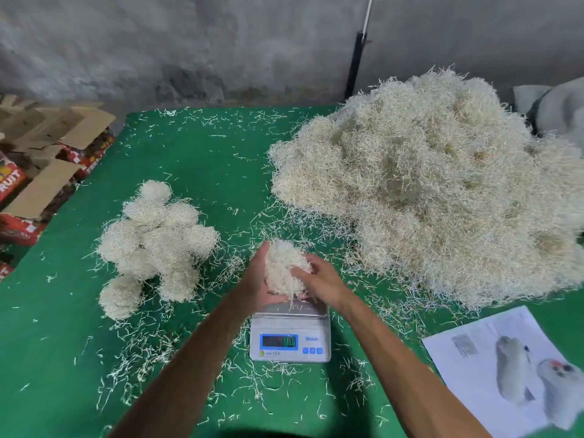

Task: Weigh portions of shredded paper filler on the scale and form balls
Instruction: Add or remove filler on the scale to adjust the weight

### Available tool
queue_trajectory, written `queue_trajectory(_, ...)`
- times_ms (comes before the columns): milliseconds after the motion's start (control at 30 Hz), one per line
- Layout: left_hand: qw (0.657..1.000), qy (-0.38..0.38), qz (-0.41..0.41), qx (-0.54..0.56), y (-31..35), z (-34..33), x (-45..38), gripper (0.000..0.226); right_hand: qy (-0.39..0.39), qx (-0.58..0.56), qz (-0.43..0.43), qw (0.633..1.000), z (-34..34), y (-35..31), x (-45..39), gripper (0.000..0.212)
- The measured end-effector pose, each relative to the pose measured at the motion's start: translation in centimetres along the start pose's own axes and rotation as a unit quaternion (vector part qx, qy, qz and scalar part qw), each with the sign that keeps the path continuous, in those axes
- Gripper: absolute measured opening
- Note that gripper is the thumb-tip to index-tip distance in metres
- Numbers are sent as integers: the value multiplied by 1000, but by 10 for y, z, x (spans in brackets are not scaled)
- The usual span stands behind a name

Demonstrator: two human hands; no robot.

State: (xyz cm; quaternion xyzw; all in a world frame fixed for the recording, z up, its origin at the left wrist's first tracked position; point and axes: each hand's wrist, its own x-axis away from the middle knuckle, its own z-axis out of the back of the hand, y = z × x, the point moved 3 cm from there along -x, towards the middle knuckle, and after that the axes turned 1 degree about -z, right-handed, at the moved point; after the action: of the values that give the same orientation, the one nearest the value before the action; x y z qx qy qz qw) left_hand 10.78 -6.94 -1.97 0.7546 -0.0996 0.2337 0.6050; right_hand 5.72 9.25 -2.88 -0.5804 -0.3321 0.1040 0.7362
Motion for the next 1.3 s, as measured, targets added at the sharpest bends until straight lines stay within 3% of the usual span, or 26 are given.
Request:
queue_trajectory(33,999,27,18,-18,-2,4,-4,56,25,-14,-13,1000,2,4,-4,55)
queue_trajectory(100,985,90,23,-144,-10,21,-9,66,39,14,-39,998,5,15,-9,53)
queue_trajectory(200,960,134,32,-245,-20,34,0,74,26,277,-58,959,7,24,-8,67)
queue_trajectory(300,942,166,4,-291,-28,45,4,66,139,405,-13,904,14,18,-5,75)
queue_trajectory(400,938,178,-26,-298,-30,46,6,43,214,387,35,896,18,12,-1,78)
queue_trajectory(533,935,188,-81,-290,-27,42,8,47,262,310,90,909,20,11,1,55)
queue_trajectory(700,937,191,-96,-277,-26,43,10,56,252,290,56,922,24,21,-4,20)
queue_trajectory(967,936,186,-104,-281,-22,42,19,60,279,269,55,920,26,25,-1,21)
queue_trajectory(1133,934,203,-102,-275,-17,36,24,39,284,267,72,918,25,22,-1,31)
queue_trajectory(1300,936,204,-95,-272,-14,37,28,39,278,269,77,919,22,20,1,38)
